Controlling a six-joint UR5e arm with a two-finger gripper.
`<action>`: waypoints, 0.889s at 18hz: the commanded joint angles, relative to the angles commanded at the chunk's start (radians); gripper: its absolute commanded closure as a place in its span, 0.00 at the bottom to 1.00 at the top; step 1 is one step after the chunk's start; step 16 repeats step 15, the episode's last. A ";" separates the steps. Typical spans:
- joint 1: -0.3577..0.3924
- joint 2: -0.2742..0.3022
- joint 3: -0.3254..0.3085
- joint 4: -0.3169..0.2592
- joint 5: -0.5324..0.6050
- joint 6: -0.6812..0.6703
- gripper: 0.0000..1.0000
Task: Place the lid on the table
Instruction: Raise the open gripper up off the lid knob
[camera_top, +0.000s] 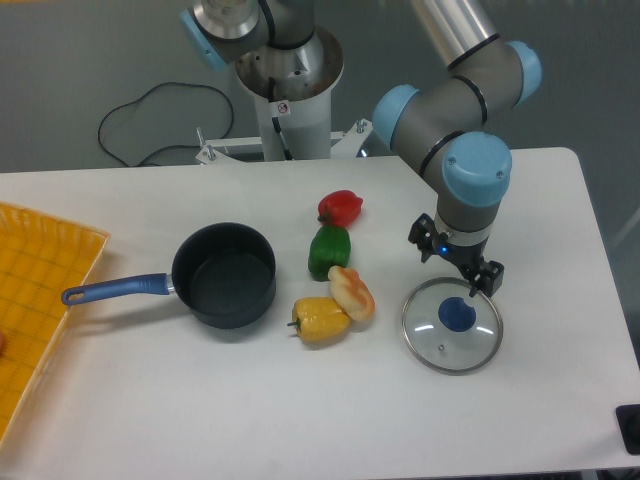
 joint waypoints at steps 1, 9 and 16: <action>0.002 0.000 0.002 -0.005 0.002 0.009 0.00; 0.009 0.015 0.034 -0.051 -0.049 0.156 0.00; 0.008 0.021 0.081 -0.115 -0.060 0.158 0.00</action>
